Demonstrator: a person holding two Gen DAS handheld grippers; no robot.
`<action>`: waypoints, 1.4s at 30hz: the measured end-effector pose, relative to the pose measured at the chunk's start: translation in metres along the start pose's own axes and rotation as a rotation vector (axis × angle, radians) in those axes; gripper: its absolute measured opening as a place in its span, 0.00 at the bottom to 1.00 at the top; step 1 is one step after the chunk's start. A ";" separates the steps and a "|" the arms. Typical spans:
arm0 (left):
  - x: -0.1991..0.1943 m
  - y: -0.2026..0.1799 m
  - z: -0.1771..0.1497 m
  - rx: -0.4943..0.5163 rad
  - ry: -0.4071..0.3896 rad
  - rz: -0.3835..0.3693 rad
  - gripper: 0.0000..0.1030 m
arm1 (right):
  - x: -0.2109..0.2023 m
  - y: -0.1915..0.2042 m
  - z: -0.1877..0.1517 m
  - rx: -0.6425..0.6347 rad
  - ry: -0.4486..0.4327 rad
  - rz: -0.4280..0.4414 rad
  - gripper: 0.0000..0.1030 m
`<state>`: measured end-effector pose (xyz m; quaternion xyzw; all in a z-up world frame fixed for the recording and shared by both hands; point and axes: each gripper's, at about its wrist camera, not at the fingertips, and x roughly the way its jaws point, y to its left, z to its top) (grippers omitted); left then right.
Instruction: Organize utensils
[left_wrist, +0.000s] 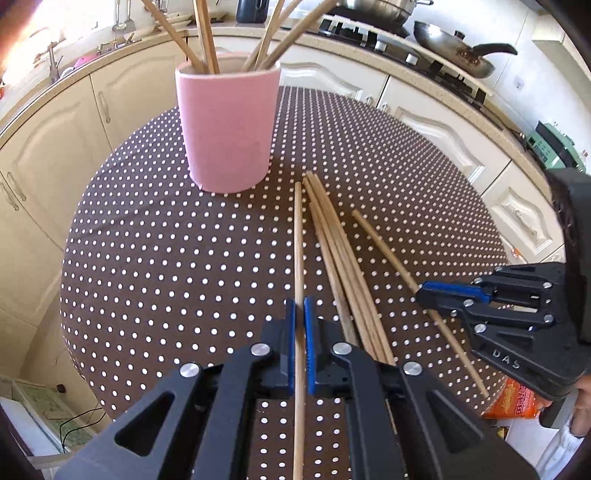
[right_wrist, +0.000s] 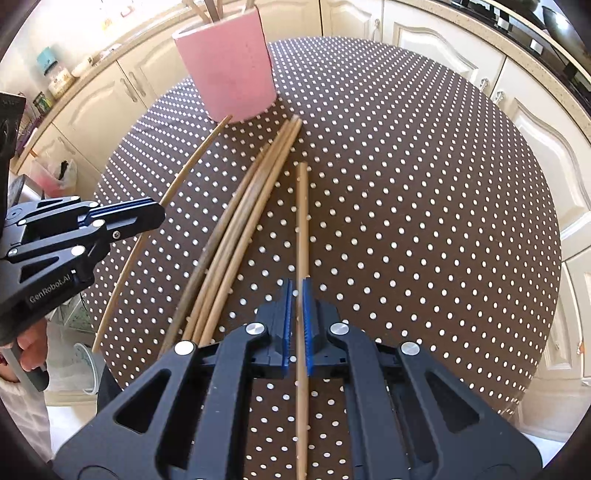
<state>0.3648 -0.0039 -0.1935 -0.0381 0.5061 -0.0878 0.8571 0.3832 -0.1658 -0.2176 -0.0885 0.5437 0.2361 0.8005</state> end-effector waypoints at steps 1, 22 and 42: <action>0.001 0.000 -0.001 -0.001 0.004 -0.002 0.05 | 0.001 0.001 0.001 -0.004 0.005 -0.004 0.06; 0.038 -0.011 0.025 0.055 0.111 0.079 0.06 | 0.022 0.023 0.031 -0.056 0.091 -0.112 0.06; 0.069 -0.040 0.049 0.181 0.171 0.091 0.06 | 0.055 0.035 0.074 -0.130 0.164 -0.123 0.07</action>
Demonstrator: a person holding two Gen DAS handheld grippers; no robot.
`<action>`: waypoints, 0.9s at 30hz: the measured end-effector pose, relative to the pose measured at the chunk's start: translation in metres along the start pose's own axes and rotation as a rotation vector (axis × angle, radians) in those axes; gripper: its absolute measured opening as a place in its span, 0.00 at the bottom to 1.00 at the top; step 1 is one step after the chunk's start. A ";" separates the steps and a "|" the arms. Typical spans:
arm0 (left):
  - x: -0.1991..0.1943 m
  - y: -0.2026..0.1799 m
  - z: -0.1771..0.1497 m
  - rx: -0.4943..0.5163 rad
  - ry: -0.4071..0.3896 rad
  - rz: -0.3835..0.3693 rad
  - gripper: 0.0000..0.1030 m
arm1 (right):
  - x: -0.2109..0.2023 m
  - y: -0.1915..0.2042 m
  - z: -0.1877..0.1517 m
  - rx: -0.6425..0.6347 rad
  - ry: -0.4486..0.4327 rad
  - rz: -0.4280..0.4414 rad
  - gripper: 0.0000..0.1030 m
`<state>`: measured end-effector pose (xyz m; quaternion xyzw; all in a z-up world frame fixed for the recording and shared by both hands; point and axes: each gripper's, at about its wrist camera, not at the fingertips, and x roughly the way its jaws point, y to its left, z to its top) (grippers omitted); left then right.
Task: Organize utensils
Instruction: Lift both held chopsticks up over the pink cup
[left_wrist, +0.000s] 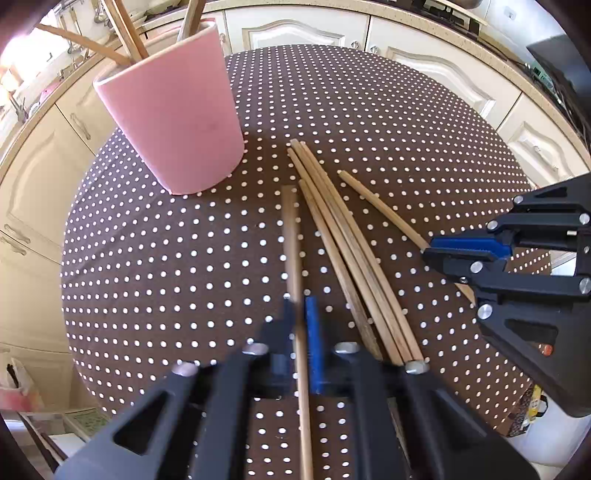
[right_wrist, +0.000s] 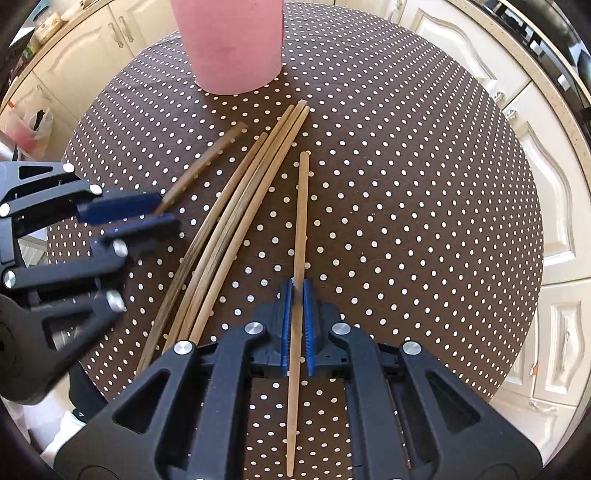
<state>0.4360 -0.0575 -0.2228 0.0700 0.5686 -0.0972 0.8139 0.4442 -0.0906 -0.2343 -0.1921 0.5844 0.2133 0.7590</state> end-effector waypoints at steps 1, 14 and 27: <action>-0.001 -0.001 0.000 0.000 -0.002 0.002 0.06 | 0.001 0.000 -0.003 0.001 -0.007 0.000 0.07; -0.043 0.014 -0.025 -0.066 -0.263 -0.015 0.05 | -0.049 -0.020 -0.057 0.082 -0.248 0.086 0.06; -0.133 0.057 -0.055 -0.235 -0.792 -0.059 0.05 | -0.134 -0.047 -0.079 0.201 -0.686 0.187 0.06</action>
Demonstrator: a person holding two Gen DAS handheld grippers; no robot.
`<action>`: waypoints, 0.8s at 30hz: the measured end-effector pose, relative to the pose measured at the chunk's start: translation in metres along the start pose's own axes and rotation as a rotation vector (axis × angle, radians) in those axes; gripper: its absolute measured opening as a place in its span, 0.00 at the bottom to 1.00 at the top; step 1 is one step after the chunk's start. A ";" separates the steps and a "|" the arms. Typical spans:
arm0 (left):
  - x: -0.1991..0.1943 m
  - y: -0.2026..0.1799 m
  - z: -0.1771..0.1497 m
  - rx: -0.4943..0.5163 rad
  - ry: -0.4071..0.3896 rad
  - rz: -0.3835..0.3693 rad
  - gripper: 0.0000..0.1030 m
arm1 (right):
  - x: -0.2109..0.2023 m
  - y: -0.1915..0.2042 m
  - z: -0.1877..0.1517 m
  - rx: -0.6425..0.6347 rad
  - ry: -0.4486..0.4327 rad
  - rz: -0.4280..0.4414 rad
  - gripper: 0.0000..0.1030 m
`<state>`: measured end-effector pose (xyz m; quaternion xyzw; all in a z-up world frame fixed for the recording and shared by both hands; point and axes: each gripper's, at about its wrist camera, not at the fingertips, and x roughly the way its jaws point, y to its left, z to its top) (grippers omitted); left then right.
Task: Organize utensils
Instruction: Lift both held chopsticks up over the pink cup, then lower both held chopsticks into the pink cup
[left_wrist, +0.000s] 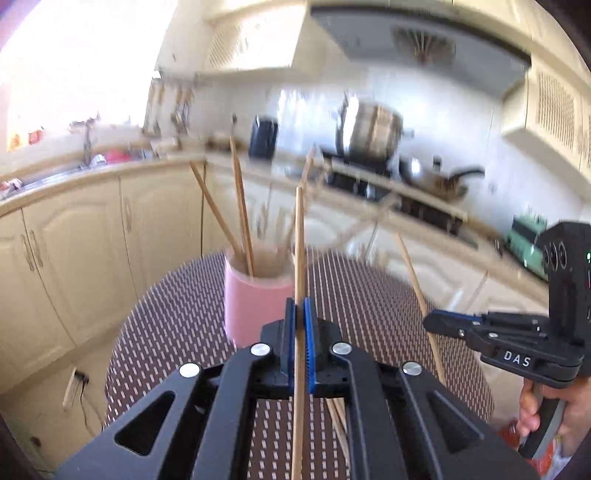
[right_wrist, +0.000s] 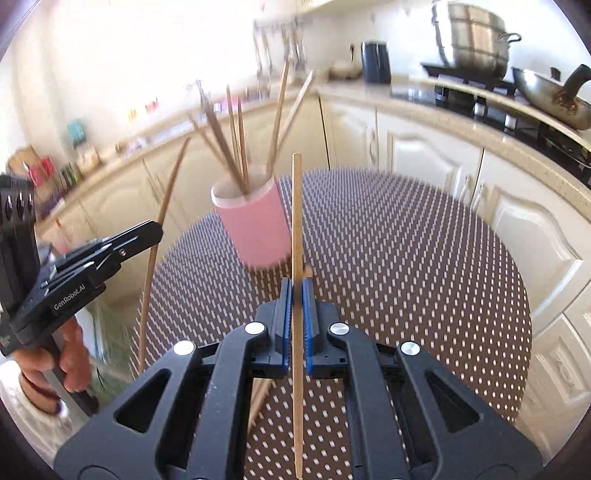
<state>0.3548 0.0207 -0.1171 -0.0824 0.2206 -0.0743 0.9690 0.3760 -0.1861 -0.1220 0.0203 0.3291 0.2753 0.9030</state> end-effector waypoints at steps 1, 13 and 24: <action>-0.004 -0.002 0.003 -0.007 -0.030 -0.002 0.05 | -0.001 0.002 0.005 0.002 -0.028 0.003 0.06; -0.001 0.001 0.059 -0.044 -0.294 -0.010 0.05 | 0.016 -0.011 0.066 0.060 -0.324 0.069 0.06; 0.044 0.026 0.100 -0.120 -0.414 0.008 0.05 | 0.053 -0.008 0.117 0.027 -0.532 0.153 0.06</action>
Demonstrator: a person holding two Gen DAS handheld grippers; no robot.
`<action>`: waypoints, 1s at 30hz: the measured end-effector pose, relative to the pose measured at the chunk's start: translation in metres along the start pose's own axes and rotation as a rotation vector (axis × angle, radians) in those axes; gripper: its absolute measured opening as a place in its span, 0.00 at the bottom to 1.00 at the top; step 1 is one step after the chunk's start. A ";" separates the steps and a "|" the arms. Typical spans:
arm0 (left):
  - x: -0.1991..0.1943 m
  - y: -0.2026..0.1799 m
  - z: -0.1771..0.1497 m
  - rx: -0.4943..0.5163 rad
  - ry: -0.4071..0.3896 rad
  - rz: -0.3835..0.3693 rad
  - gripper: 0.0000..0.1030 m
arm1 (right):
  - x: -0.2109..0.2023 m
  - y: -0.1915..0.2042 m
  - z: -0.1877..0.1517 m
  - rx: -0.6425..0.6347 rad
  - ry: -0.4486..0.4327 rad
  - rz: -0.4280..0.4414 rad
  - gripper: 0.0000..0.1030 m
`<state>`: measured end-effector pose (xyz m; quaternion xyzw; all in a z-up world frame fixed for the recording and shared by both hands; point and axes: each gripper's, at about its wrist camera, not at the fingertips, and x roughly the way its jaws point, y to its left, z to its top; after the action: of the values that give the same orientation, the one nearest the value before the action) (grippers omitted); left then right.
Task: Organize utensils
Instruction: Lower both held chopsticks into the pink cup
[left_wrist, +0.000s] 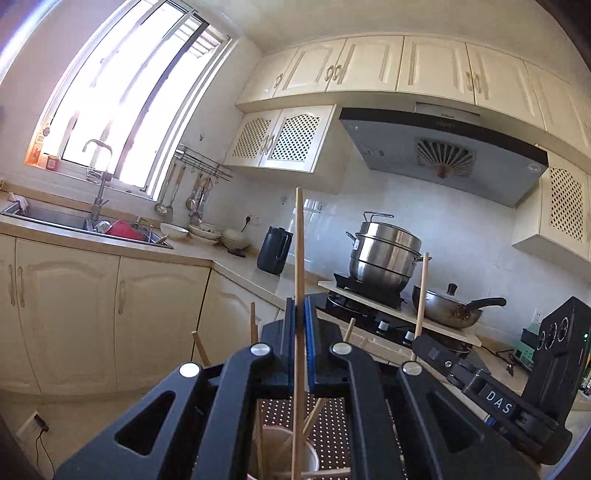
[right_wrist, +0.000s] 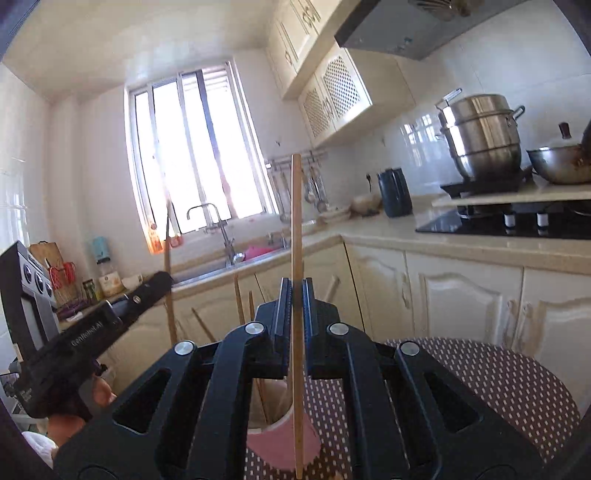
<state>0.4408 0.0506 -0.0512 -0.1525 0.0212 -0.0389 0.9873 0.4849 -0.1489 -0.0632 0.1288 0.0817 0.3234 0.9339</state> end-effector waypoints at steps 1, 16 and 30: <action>0.005 -0.001 0.000 0.004 -0.003 -0.001 0.05 | 0.006 0.000 0.001 -0.005 -0.010 0.013 0.06; 0.045 0.005 -0.026 0.051 -0.019 0.036 0.05 | 0.040 0.007 -0.010 -0.020 -0.069 0.131 0.06; 0.042 0.014 -0.046 0.067 0.063 0.026 0.05 | 0.038 0.014 -0.011 -0.029 -0.032 0.204 0.06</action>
<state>0.4810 0.0463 -0.1001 -0.1180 0.0532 -0.0315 0.9911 0.5041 -0.1128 -0.0720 0.1283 0.0484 0.4158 0.8991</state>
